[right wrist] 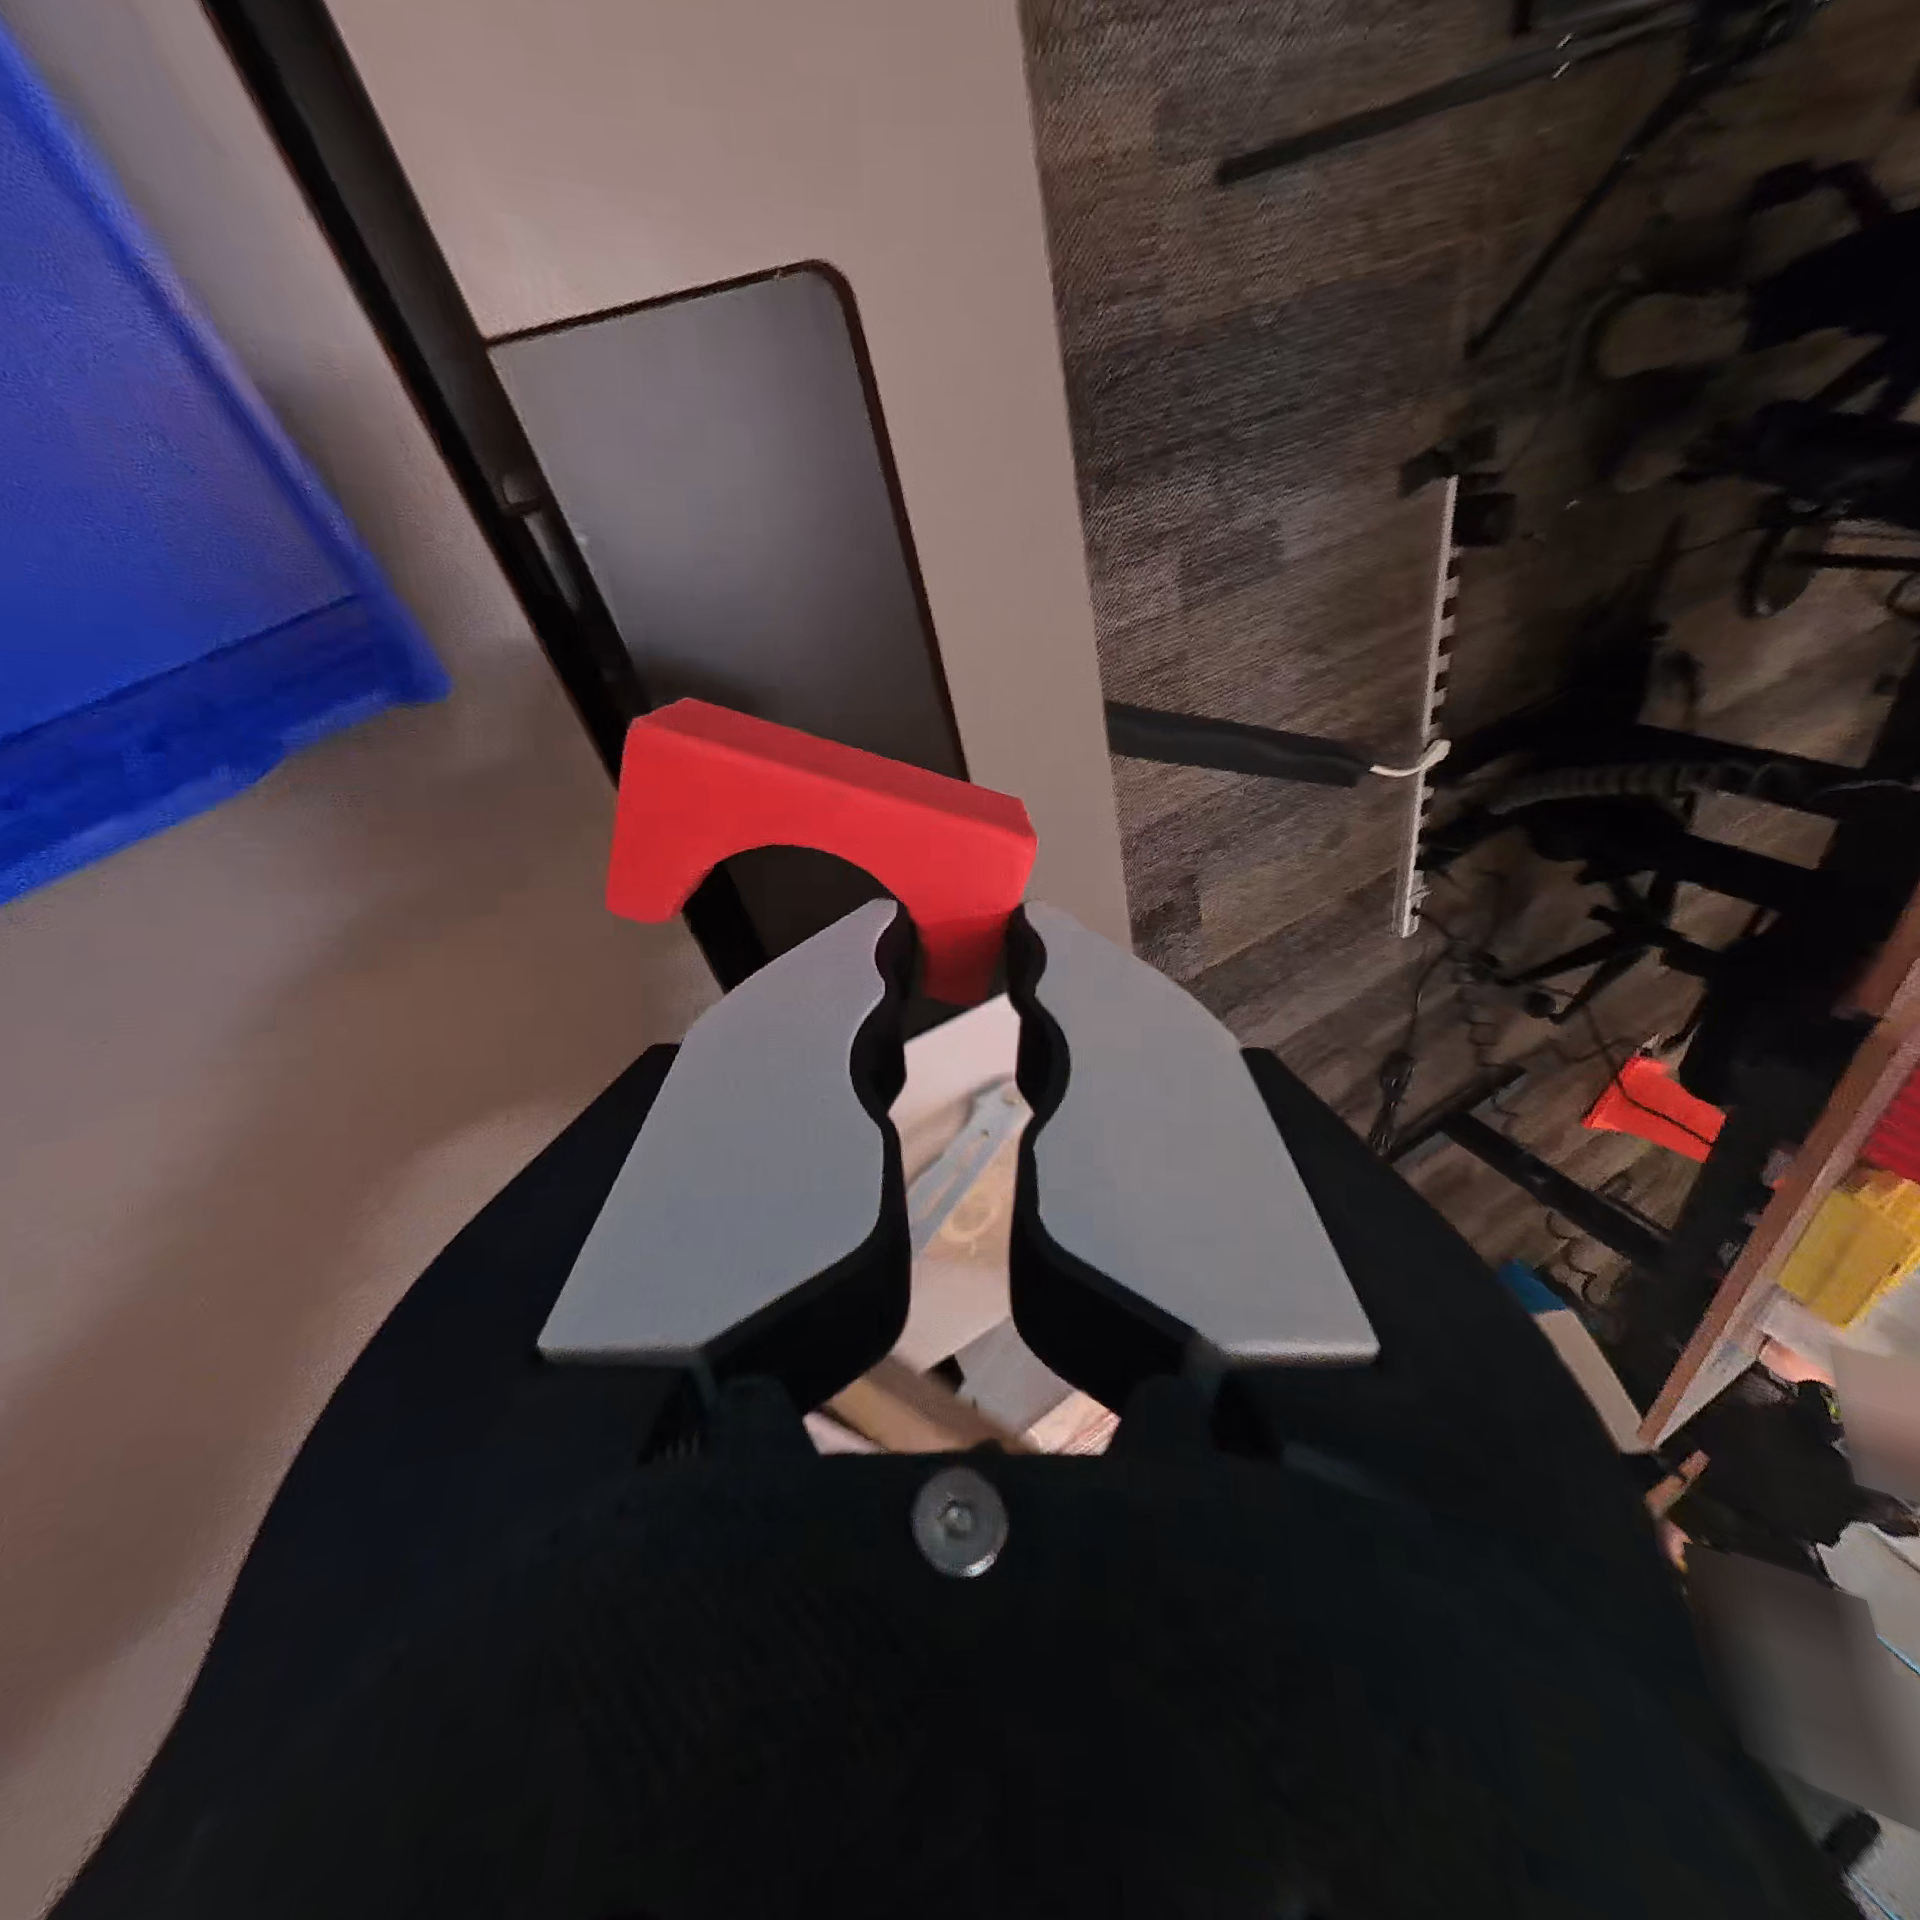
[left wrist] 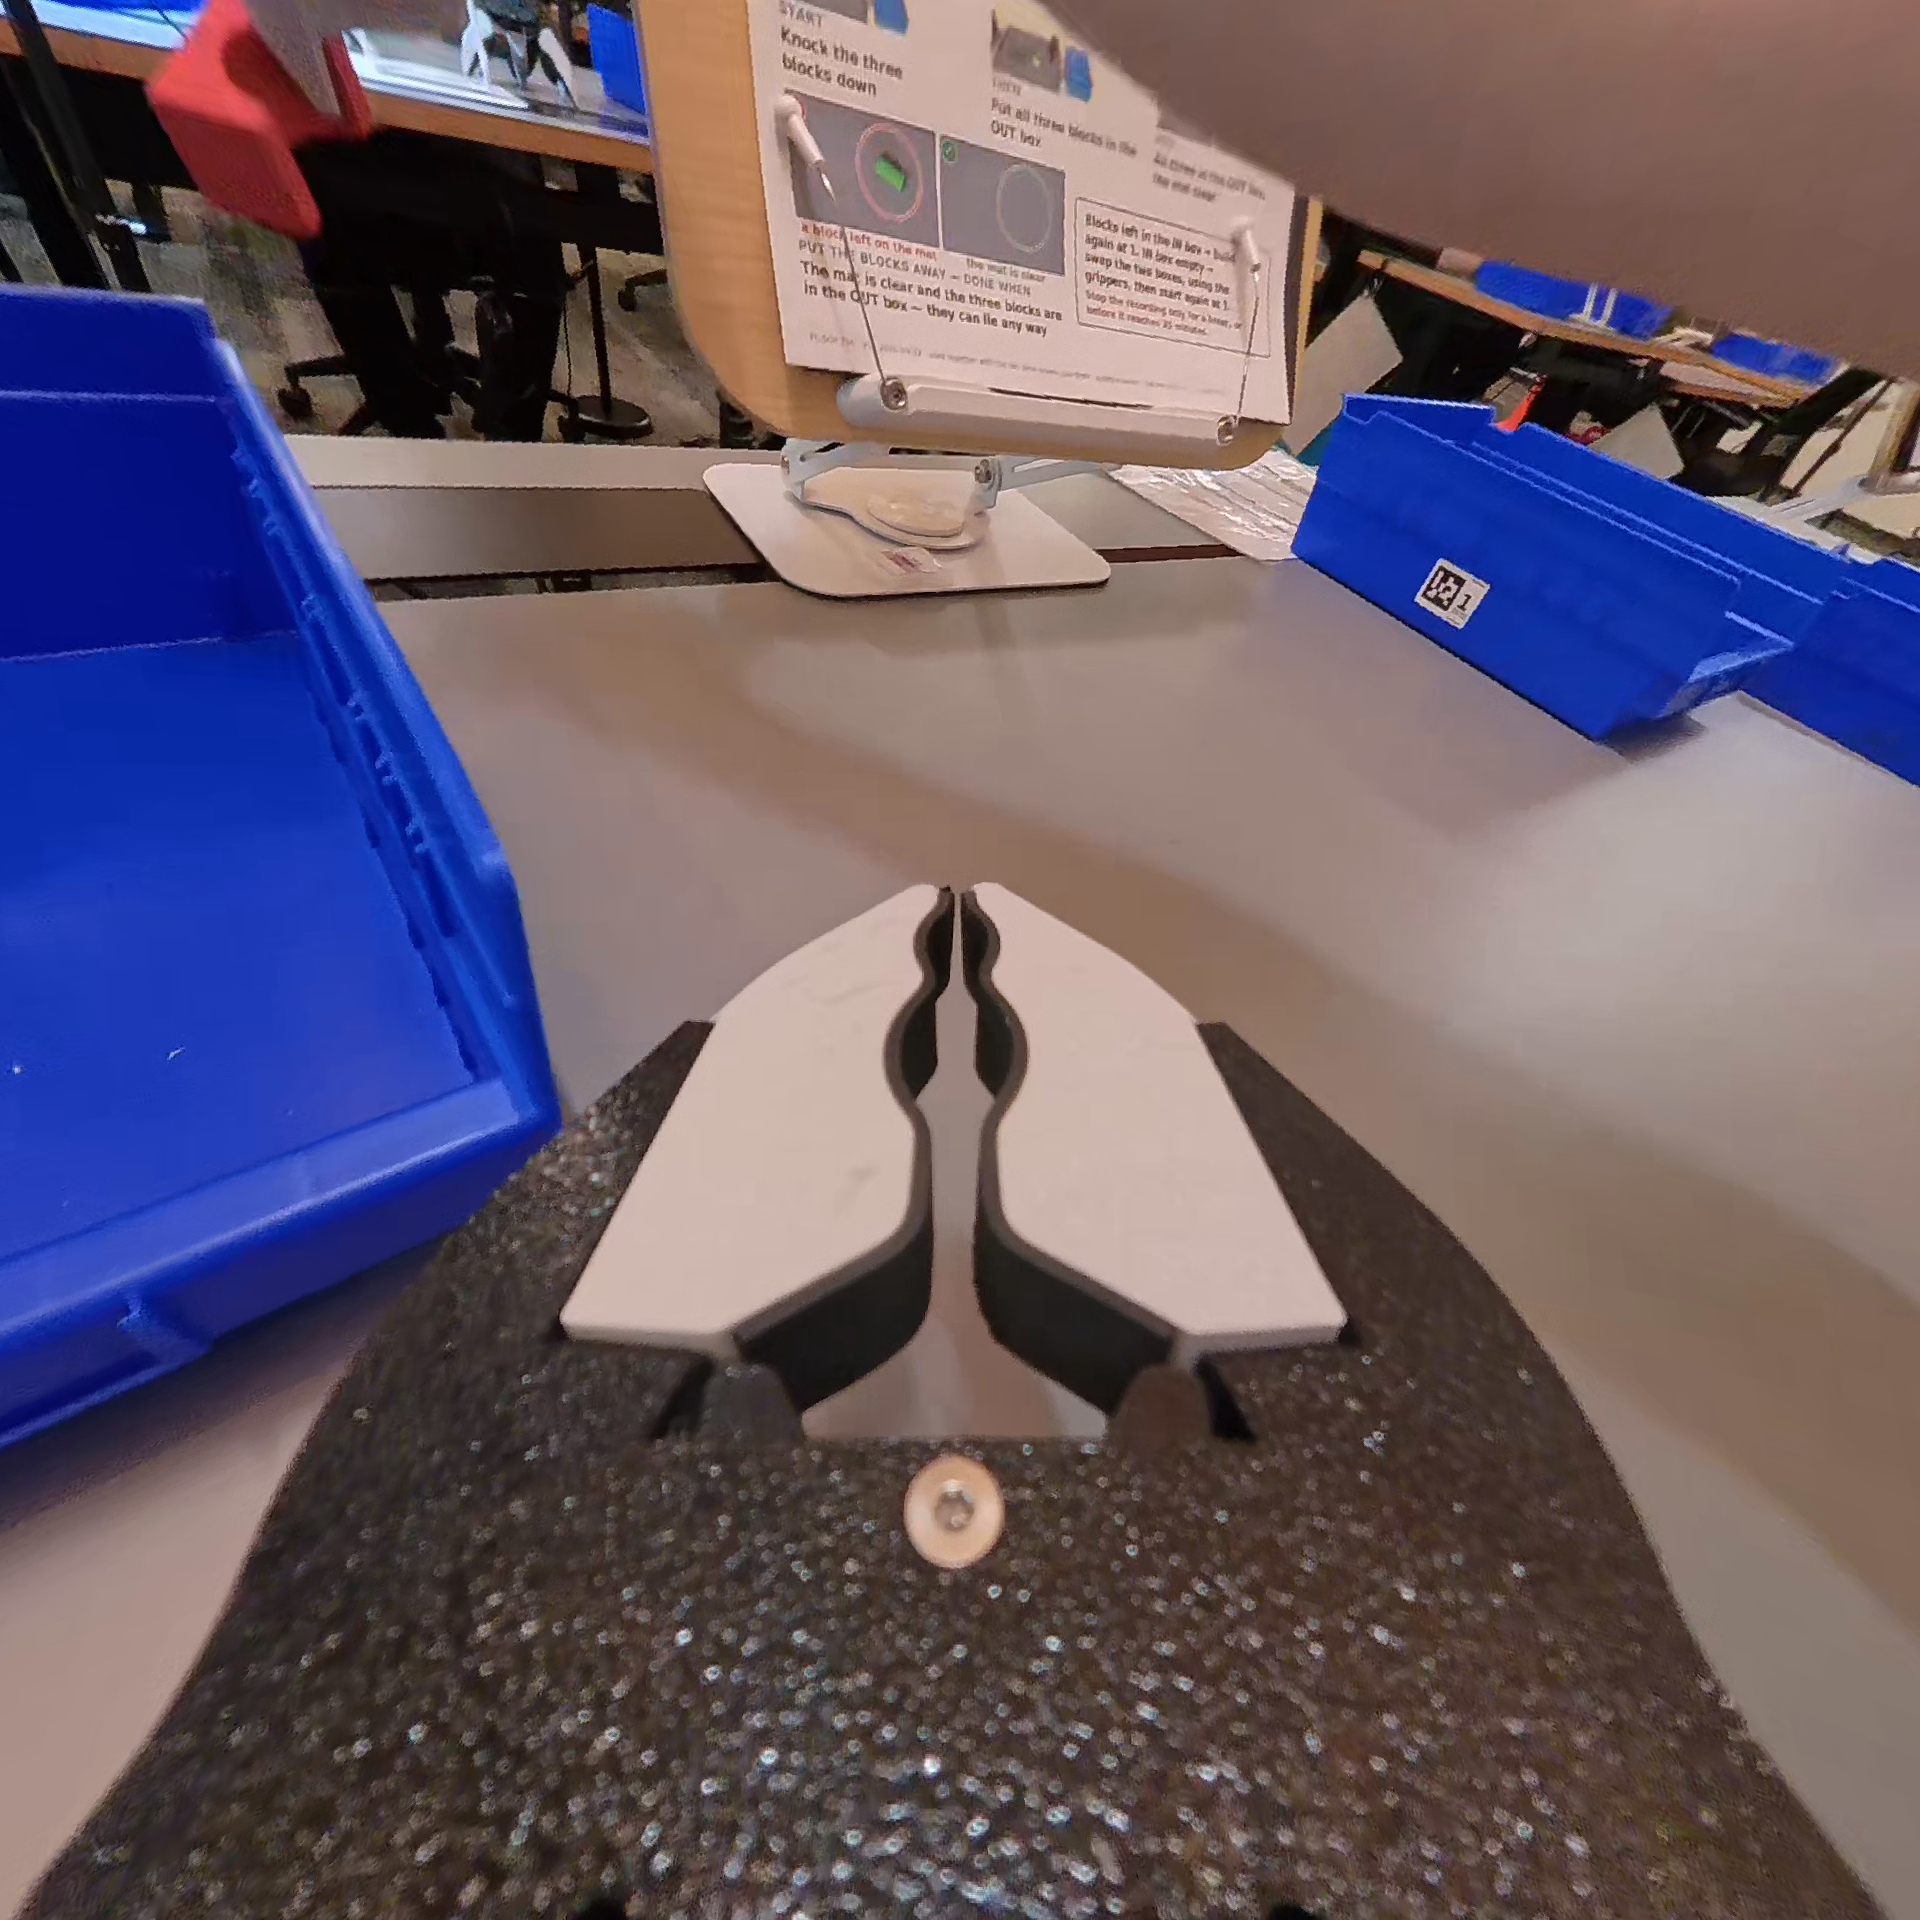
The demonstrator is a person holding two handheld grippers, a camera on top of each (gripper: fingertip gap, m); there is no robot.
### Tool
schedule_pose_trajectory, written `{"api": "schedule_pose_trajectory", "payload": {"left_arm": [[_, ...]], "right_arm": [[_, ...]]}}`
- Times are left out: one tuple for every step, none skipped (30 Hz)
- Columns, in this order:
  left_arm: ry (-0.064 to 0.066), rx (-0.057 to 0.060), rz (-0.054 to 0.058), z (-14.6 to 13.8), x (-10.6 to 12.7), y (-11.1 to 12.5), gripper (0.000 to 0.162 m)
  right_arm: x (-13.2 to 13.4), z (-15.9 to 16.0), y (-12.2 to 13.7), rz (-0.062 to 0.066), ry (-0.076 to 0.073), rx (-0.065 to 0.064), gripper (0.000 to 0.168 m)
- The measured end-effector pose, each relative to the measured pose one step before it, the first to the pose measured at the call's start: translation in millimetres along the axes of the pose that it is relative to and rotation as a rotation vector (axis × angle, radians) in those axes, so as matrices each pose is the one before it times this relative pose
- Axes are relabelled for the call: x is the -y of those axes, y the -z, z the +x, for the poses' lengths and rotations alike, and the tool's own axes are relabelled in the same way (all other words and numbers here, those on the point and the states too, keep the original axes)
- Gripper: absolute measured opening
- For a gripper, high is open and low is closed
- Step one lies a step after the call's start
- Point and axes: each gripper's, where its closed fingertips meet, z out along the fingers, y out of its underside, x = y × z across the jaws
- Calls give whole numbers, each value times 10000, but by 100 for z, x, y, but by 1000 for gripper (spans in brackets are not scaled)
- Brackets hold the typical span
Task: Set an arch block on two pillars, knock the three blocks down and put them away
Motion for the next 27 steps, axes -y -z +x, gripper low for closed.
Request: {"api": "schedule_pose_trajectory", "payload": {"left_arm": [[-58, -19, 27, 202, 153, 32, 1], [-59, -22, 15, 215, 123, 9, 1], [-62, -18, 3, 245, 107, -8, 1], [-81, -23, 3, 274, 112, -10, 1], [-96, -22, 4, 298, 116, -37, 1], [-95, -24, -10, 318, 101, -41, 1], [-99, -39, -18, 375, 99, -46, 1], [-112, -50, -4, 408, 133, -40, 1], [-113, -56, 9, 438, 137, -40, 1], [-99, -53, 0, 419, 157, -44, 1], [-100, -45, -11, 432, 145, -48, 1], [-119, -39, -8, 430, 132, -57, 1], [-126, -37, -14, 439, 103, -84, 1], [-126, -31, -44, 422, 61, -104, 1], [-135, -7, -60, 401, 55, -128, 1], [-157, 17, -57, 377, 57, -142, 1], [-173, 26, -72, 382, 40, -150, 1], [-183, 10, -96, 433, 8, -171, 1], [-175, -10, -101, 469, 1, -189, 1], [-156, -25, -84, 514, 27, -208, 1], [-148, -54, -65, 563, 51, -221, 1], [-150, -89, -71, 611, 29, -270, 1], [-144, -101, -95, 628, -3, -317, 1], [-138, -84, -103, 595, 7, -341, 1], [-130, -68, -89, 583, 37, -351, 1], [-117, -97, -72, 644, 58, -362, 1], [-83, -156, -63, 746, 76, -360, 1]], "right_arm": [[-170, 331, 1749, 344, -54, -55, 17], [-196, 260, 1854, 416, -70, -5, 17], [-383, 117, 1884, 368, -38, 47, 17], [-573, 91, 1874, 345, 5, 30, 17], [-778, 115, 1844, 333, 6, -23, 17], [-1102, 58, 1792, 253, -20, 8, 17], [-1448, -65, 1759, 184, -20, 77, 17], [-1691, -60, 1694, 192, -43, 74, 17], [-1995, 82, 1626, 166, -129, 6, 17], [-2426, 187, 1531, 29, -185, -12, 17], [-2825, 411, 1372, -75, -209, -89, 17], [-3118, 619, 1190, -115, -286, -158, 17], [-3411, 630, 1001, -187, -357, -69, 17], [-3605, 603, 811, -195, -411, 43, 17], [-3622, 711, 607, -147, -473, 45, 17], [-3613, 990, 443, -101, -543, -57, 17], [-3661, 1170, 216, -143, -604, -88, 17], [-3737, 1314, -62, -233, -611, -80, 17], [-3727, 1482, -376, -300, -601, -109, 17], [-3618, 1684, -716, -330, -626, -182, 18], [-3456, 1642, -1038, -369, -650, -116, 18], [-3188, 1392, -1270, -350, -601, 28, 18], [-2707, 1280, -1411, -190, -558, 90, 18], [-2227, 1141, -1413, -41, -606, 158, 18], [-1934, 951, -1341, -17, -606, 255, 18], [-1611, 993, -1230, 22, -510, 162, 18], [-1351, 1188, -1145, 16, -411, -27, 18]]}}
